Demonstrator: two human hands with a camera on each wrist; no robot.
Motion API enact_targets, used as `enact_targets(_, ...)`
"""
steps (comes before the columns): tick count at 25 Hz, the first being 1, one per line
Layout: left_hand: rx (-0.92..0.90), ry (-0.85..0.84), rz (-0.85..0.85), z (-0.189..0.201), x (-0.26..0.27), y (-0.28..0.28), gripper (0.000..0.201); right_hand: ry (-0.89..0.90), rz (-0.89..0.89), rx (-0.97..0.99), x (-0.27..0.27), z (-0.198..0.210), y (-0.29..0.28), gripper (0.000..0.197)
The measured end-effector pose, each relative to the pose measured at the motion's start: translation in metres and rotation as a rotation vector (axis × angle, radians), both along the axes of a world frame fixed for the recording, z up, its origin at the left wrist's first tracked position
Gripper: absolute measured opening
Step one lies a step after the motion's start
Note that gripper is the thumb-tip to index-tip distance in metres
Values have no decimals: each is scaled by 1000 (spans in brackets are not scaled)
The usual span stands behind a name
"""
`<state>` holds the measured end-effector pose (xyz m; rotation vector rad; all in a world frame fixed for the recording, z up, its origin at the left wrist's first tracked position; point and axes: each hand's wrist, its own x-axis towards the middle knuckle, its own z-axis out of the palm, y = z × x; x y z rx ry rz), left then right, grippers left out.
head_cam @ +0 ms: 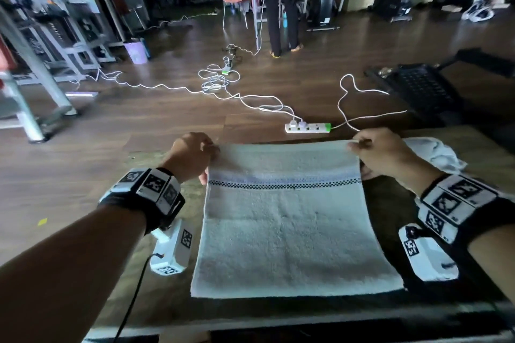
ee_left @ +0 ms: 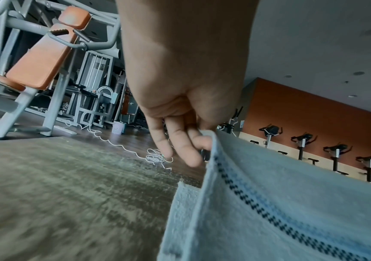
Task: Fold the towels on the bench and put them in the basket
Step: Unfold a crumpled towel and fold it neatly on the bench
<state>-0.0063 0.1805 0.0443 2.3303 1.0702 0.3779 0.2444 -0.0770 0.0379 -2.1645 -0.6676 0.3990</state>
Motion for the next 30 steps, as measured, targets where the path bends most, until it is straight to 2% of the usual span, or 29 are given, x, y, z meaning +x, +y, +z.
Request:
enact_targets(3,75,52,8,-16,36,30,16,-175,8,-123,31,-19,33,15)
enact_targets(6,193,181,-33,-48,61,51,22,-379,68,-268,50,-47,52,17)
enact_targets(8,210,215,-48,-66,63,56,25,-400,95,-248,56,-63,56,11)
enact_targets(13,192,139,-106,-80,55,53,27,-438,201,-217,63,-81,60,10)
enact_targets(15,176,211,-152,-77,56,50,30,-422,237,-291,62,-77,60,4)
enact_targets(17,182,297,-189,-76,57,48,28,-393,260,-364,60,-72,61,12)
enact_targets(19,183,312,-199,-69,53,44,24,-372,249,-324,55,-65,56,13)
enact_targets(23,106,96,-199,-40,29,28,14,-383,268,-3,39,-43,25,16)
enact_targets(26,35,-32,-273,-13,1,9,19,-327,318,82,27,-29,-10,22)
enact_targets(30,33,-97,-279,22,-36,-22,19,-290,273,150,0,-4,-50,19)
